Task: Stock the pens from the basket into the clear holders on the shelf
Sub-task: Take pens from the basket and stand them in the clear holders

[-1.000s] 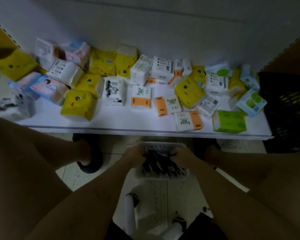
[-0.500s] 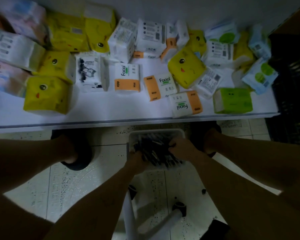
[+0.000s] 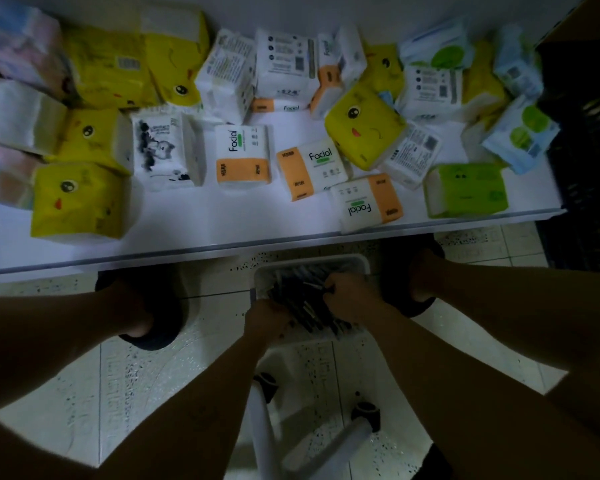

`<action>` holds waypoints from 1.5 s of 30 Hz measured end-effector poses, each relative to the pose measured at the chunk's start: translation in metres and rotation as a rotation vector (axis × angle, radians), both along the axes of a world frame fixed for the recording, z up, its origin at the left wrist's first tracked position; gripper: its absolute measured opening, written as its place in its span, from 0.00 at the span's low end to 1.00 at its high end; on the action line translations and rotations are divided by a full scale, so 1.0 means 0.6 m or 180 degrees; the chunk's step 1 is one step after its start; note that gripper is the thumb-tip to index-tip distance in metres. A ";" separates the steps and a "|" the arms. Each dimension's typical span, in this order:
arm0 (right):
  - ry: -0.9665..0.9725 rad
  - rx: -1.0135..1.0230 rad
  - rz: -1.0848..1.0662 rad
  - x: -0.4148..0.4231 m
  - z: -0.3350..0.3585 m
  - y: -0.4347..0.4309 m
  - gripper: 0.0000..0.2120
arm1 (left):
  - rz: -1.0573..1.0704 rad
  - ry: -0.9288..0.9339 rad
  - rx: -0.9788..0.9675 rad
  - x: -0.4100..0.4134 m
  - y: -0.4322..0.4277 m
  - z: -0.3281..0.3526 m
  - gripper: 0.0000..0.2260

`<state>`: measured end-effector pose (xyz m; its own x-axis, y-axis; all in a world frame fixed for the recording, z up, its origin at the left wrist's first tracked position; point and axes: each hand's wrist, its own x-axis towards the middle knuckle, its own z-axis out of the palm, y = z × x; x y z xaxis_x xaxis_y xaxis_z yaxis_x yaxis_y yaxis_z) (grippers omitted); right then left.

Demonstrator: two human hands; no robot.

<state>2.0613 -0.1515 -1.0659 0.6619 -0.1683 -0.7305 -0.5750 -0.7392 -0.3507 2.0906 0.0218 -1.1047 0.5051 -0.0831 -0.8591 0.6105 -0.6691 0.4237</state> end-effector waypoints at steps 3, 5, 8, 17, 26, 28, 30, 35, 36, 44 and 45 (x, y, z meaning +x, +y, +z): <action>-0.0184 -0.0238 0.0345 -0.002 -0.014 0.013 0.11 | -0.0244 -0.0014 0.0042 0.011 0.013 0.013 0.02; -0.0503 -0.0503 0.0832 -0.006 -0.023 0.023 0.11 | -0.0470 0.0075 0.0017 0.018 0.023 0.025 0.03; -0.0603 -0.0651 0.1482 -0.011 -0.039 0.037 0.16 | -0.0512 0.0082 -0.0048 0.020 0.031 0.042 0.05; 0.0205 -0.1056 0.2247 -0.013 -0.055 0.051 0.30 | -0.0409 -0.0039 -0.0118 0.009 0.041 0.074 0.11; 0.0220 -0.0812 0.1909 0.007 -0.037 0.057 0.16 | -0.0418 -0.0533 -0.0044 0.016 0.039 0.098 0.11; 0.0132 -0.0732 0.1716 0.010 -0.027 0.056 0.13 | -0.0473 -0.0435 -0.0057 0.019 0.035 0.104 0.11; 0.0059 -0.0708 0.1501 0.012 -0.016 0.053 0.11 | -0.0475 -0.0316 -0.0051 0.018 0.033 0.109 0.10; 0.0057 -0.0617 0.0744 0.023 0.016 0.056 0.06 | -0.0517 -0.0383 0.0014 0.008 0.038 0.117 0.06; 0.0034 -0.0562 0.0571 0.023 0.023 0.056 0.04 | -0.0526 -0.0429 0.0023 0.007 0.038 0.118 0.05; 0.0205 -0.0161 -0.0393 -0.006 0.094 0.049 0.11 | -0.0755 -0.0838 -0.0157 0.008 0.040 0.148 0.12; 0.0380 -0.0248 -0.0233 -0.006 0.110 0.052 0.08 | -0.0757 -0.0855 -0.0196 0.007 0.041 0.156 0.13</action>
